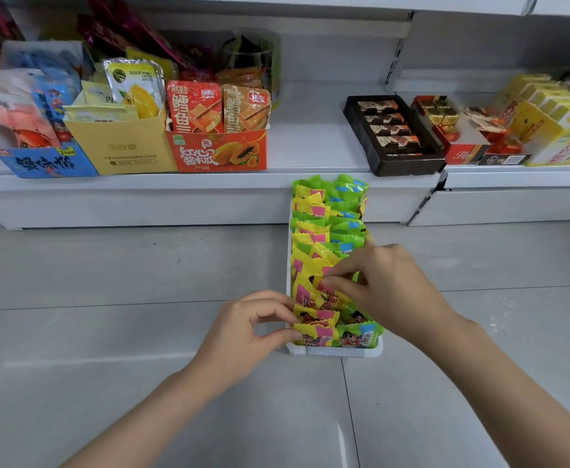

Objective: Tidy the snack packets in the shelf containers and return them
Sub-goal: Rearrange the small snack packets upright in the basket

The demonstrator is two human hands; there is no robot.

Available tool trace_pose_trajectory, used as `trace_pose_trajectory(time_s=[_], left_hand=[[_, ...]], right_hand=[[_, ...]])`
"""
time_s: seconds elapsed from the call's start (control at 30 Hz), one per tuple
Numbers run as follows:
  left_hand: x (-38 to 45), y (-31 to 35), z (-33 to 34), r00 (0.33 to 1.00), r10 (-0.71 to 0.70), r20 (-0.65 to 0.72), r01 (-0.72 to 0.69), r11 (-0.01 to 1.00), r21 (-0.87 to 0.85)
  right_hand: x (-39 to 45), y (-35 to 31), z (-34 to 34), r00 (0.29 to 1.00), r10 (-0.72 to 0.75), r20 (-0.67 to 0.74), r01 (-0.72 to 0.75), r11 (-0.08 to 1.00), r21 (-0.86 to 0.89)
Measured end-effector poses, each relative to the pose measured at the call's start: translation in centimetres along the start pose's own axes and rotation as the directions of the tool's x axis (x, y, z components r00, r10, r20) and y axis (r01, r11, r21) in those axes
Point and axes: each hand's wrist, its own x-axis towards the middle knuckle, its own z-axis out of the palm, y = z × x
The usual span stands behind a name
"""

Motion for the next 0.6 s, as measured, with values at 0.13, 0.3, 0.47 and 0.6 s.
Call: trace_pose_trajectory(time_s=[0.13,0.3,0.47,0.6], left_hand=[[0.1,0.1,0.0,1.0,0.009,0.003,-0.008,0.997,-0.075],[0.1,-0.1,-0.2,1.0,-0.005,0.021,0.007,0.995,-0.095],[0.1,-0.1,-0.1,1.0,-0.013,0.015,0.014,0.997,-0.073],[0.6,0.3,-0.3,0.999,-0.044,-0.003,0.043,0.99,-0.134]], right_hand=[[0.2,-0.8,1.5,0.994,0.041,0.104,-0.027,0.991,-0.133],[-0.1,-0.6,2.4,0.997,0.071,0.032,-0.067,0.99,-0.124],[-0.2,-0.2,0.3,0.953,0.144,-0.265,-0.091,0.975,0.202],[1.3,-0.3,-2.8,0.91,0.343,-0.235,-0.145,0.792,0.592]])
